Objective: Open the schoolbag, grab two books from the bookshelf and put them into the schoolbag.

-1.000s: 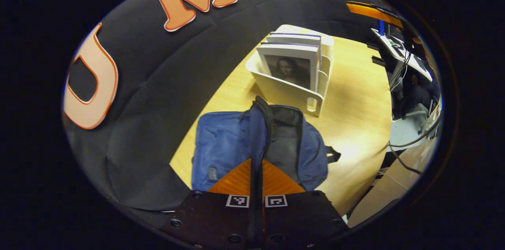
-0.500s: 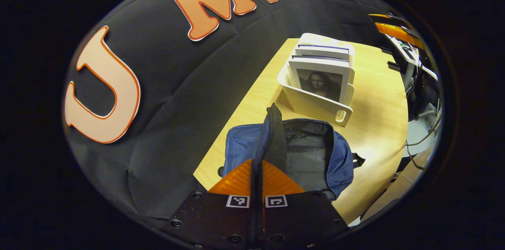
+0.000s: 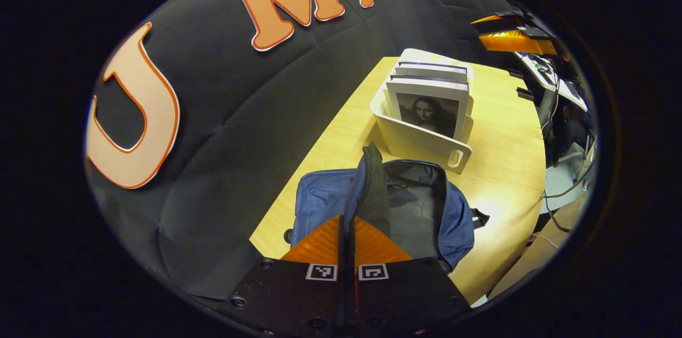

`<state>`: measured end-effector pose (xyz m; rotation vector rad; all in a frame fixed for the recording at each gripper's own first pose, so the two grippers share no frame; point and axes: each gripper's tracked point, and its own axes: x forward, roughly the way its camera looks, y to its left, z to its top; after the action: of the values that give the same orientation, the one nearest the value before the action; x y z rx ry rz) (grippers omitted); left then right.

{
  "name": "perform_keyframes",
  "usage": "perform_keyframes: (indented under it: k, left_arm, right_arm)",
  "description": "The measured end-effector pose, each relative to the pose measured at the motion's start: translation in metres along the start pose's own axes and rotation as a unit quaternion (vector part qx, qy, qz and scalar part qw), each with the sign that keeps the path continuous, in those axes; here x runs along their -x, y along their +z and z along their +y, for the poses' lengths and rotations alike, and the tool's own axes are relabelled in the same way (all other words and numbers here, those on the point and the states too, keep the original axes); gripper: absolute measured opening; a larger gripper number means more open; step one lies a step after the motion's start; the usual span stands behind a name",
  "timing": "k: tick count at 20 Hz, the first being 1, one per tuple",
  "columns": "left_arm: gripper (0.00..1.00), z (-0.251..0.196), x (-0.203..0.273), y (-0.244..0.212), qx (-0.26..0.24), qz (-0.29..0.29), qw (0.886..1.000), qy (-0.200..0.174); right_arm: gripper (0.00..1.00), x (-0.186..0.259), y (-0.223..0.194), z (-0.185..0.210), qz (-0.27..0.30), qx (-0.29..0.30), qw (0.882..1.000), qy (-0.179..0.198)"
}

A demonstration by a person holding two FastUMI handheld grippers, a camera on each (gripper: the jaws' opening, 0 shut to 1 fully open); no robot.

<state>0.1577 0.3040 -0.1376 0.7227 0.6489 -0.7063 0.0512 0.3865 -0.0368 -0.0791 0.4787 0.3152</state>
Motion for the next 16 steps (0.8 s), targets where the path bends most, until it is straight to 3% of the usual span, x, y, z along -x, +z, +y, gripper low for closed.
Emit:
perform_keyframes:
  k: [4, 11, 16]
  left_arm:
    - [0.00, 0.005, -0.004, -0.010, 0.019, -0.010, 1.000, -0.010]
    - [0.00, 0.005, -0.013, -0.018, 0.022, -0.014, 0.999, -0.036]
    - [0.00, 0.004, -0.014, -0.019, 0.018, -0.016, 0.999, -0.049]
  right_arm:
    - [0.97, -0.045, -0.014, 0.029, 0.077, 0.004, 0.997, 0.029]
    - [0.98, -0.110, -0.049, 0.035, 0.179, 0.015, 0.984, 0.014]
    - [0.97, -0.134, -0.068, 0.037, 0.222, 0.009, 0.975, 0.014]
